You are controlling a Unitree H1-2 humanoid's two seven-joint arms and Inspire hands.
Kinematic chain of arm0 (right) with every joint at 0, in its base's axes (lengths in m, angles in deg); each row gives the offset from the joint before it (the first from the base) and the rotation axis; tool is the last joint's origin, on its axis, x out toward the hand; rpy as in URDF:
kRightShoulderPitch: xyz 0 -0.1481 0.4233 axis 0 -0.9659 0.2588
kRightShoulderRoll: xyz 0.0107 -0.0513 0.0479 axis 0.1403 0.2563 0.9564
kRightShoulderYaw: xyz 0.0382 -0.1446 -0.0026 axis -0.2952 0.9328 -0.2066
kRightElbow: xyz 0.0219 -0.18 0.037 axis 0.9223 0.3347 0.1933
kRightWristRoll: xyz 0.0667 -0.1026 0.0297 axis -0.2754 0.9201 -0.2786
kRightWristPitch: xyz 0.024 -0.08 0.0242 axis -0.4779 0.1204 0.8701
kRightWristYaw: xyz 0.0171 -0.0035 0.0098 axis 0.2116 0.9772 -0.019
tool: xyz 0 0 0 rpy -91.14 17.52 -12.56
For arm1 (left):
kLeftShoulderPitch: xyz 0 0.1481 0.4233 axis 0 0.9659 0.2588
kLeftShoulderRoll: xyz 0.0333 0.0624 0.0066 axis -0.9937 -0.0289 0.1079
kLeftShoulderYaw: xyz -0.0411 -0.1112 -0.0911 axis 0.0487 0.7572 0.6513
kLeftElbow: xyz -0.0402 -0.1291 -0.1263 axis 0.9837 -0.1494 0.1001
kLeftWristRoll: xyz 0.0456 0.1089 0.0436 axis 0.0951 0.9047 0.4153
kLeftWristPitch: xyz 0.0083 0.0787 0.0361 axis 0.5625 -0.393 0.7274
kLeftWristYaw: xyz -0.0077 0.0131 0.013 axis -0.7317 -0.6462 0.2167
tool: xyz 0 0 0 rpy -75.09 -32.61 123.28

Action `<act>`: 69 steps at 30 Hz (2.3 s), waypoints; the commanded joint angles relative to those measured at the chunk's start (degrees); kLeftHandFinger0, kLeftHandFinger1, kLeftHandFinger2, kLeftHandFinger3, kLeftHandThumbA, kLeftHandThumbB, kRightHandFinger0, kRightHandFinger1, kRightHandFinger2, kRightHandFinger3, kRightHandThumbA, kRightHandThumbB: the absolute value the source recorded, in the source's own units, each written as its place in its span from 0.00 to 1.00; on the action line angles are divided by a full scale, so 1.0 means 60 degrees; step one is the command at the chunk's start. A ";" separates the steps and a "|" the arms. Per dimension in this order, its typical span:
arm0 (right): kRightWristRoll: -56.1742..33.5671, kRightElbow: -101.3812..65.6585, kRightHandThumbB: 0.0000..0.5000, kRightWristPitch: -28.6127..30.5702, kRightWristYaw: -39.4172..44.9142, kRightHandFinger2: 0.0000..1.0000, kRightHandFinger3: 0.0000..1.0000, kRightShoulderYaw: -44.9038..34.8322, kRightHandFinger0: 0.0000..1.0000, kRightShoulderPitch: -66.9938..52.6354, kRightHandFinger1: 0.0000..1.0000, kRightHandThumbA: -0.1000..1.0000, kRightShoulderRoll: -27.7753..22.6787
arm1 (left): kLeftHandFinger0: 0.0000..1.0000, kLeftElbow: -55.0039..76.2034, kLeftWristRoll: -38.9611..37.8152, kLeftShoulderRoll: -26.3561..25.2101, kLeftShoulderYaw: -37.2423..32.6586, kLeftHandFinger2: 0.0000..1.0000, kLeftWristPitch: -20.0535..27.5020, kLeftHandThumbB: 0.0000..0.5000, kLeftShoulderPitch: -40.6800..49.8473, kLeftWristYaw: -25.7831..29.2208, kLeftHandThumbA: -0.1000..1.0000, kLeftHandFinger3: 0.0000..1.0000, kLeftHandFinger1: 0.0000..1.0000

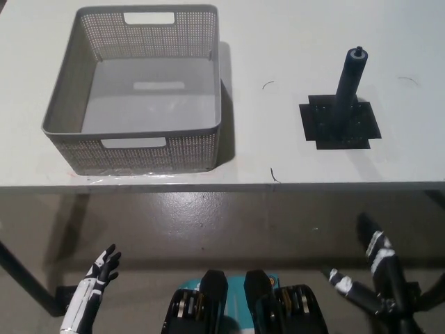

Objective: Use the right hand to pick up a electric screw driver and put it into a container on the left side

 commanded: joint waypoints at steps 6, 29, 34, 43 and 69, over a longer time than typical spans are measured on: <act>0.0147 -0.2118 0.65 -0.0284 -0.0476 1.00 1.00 -0.0565 1.00 0.0838 1.00 1.00 0.0058 | 1.00 0.0132 0.0144 -0.0067 -0.0066 1.00 0.0482 0.46 0.0004 -0.0097 1.00 1.00 1.00; -0.0371 0.2228 0.62 -0.1182 -0.0692 1.00 1.00 -0.1546 1.00 0.4994 1.00 1.00 -0.0717 | 1.00 -0.0001 0.0158 -0.0019 -0.0069 1.00 0.0591 0.46 0.0105 -0.0149 1.00 1.00 1.00; -0.0382 0.3942 0.62 -0.0857 -0.0806 1.00 1.00 -0.1645 1.00 0.5899 1.00 1.00 -0.0776 | 1.00 0.0074 0.0236 -0.0025 -0.0070 1.00 0.0490 0.46 0.0125 -0.0155 1.00 1.00 1.00; -0.0416 0.5722 0.64 -0.0386 -0.0739 1.00 1.00 -0.1634 1.00 0.6924 1.00 1.00 -0.0819 | 1.00 0.0091 0.0166 -0.0025 -0.0095 1.00 0.0532 0.44 0.0183 -0.0240 1.00 1.00 1.00; -0.0553 1.2248 0.34 -0.1106 -0.3751 0.16 0.07 -0.1706 0.00 1.2324 0.00 0.00 -0.1262 | 1.00 0.0053 0.0139 -0.0039 -0.0172 1.00 0.0875 0.47 0.0348 -0.0379 1.00 1.00 1.00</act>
